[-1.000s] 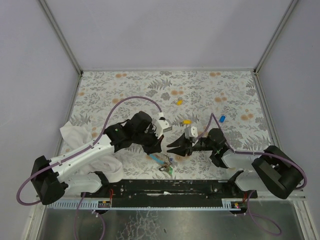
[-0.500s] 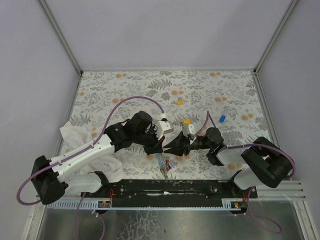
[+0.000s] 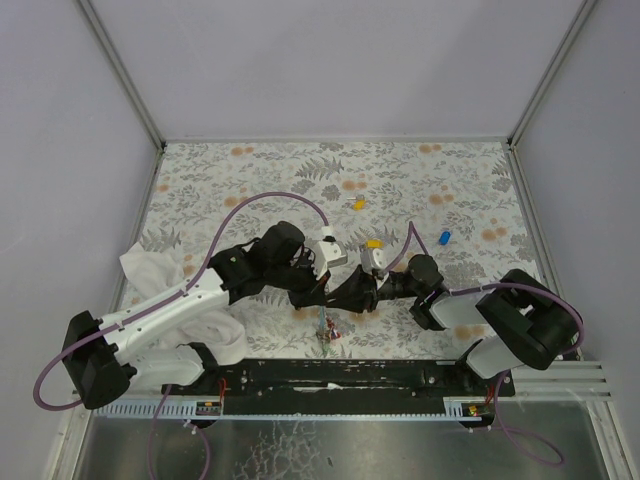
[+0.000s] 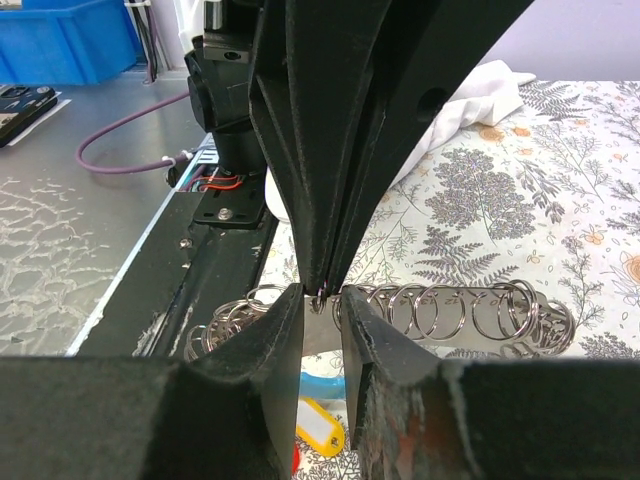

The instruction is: Put the keys on the keyring

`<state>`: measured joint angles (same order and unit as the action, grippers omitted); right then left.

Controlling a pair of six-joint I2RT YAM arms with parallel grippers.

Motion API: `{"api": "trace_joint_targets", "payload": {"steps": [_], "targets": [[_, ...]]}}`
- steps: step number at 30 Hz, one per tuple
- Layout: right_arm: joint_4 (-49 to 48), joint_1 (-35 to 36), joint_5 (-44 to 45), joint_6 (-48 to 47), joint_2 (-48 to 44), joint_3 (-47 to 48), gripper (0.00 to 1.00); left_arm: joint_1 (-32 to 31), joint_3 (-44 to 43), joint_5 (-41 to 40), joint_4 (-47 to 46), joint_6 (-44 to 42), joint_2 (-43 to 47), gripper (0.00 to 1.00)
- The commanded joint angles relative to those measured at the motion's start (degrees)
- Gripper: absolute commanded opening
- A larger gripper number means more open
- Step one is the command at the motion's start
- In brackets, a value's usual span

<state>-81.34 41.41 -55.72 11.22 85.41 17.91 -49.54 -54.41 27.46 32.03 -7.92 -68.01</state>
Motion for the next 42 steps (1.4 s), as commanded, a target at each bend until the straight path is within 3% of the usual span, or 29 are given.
{"api": "trace_joint_targets", "payload": {"steps": [1, 9, 28, 35, 42], "targets": [[-4.05, 0.96, -1.23, -0.02, 0.41, 2.04, 0.27, -0.49, -1.79, 2.56, -6.18, 0.25, 0.07, 0.0], [-4.09, 1.03, -1.47, -0.52, 1.19, 1.91, 0.23, -0.52, -1.36, 3.75, -7.23, 0.31, 0.78, 0.0], [-6.69, 1.0, -3.91, -3.45, 2.22, 0.64, 0.3, -0.47, -0.59, 5.96, -7.36, -0.68, 1.88, 0.0], [-6.3, 0.95, -4.01, -3.05, 2.77, 1.08, 0.19, -0.48, -0.69, 6.26, -7.33, -0.87, 1.9, 0.0], [-5.14, 1.01, -2.84, -3.97, 2.18, 0.73, 0.0, -0.47, -0.65, 5.83, -7.33, -0.73, 2.64, 0.0]]}}
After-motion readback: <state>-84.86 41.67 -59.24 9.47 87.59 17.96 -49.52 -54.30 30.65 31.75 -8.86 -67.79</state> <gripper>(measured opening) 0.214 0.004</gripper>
